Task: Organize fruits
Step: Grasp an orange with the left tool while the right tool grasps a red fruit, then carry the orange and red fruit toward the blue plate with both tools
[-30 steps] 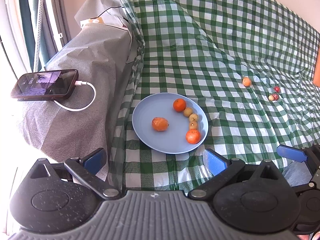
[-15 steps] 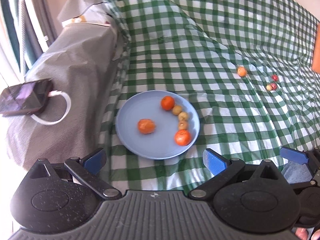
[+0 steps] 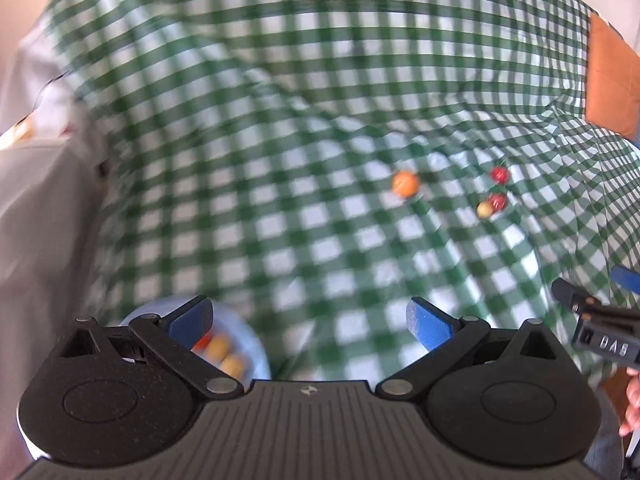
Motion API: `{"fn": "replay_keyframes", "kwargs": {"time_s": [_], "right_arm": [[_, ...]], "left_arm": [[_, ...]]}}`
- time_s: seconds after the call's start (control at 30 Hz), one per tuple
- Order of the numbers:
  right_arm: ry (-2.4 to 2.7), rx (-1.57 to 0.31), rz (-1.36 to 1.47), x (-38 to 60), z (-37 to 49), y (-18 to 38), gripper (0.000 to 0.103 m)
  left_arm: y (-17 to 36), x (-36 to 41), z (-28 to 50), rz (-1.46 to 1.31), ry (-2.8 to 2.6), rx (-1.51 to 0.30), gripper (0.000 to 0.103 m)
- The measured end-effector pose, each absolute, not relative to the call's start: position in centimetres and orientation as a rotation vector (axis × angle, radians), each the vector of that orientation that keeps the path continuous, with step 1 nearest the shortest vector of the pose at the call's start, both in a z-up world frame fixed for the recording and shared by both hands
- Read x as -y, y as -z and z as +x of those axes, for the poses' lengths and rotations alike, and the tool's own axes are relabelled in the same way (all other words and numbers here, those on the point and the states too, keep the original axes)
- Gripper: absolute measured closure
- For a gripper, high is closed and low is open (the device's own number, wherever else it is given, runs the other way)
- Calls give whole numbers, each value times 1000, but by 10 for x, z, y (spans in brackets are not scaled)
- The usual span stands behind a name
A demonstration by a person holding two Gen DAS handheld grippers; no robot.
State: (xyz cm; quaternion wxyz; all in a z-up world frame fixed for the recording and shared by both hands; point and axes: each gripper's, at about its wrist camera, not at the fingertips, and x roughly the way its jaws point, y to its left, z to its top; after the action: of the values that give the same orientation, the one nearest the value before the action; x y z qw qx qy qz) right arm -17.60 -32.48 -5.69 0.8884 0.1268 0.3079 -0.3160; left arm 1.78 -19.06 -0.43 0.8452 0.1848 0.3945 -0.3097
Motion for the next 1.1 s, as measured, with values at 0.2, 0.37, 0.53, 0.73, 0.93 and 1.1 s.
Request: {"fn": "replay_keyframes", "kwargs": {"time_s": [0.2,0.37,0.53,0.73,0.93,1.1], "right_arm": [[742,-575,273,429,-144,80,5],[780,-594,309,515,-97,122,13],[775,-635,400,569,-55,162,28],[789,-675,388,588,-27,188,36],[790,-628,319,570,-36,168,72],[831,-551,325,553,-70,139,72]], "left_arm": [[45,297,65,424,718,-821,0],[93,371,108,431,742,-883,0],[132,415,141,440,729,-931,0],[147,440,160,446,721,-938,9],[126,431,154,387,840,-944,76],[103,394,129,392,881,-907,97]]}}
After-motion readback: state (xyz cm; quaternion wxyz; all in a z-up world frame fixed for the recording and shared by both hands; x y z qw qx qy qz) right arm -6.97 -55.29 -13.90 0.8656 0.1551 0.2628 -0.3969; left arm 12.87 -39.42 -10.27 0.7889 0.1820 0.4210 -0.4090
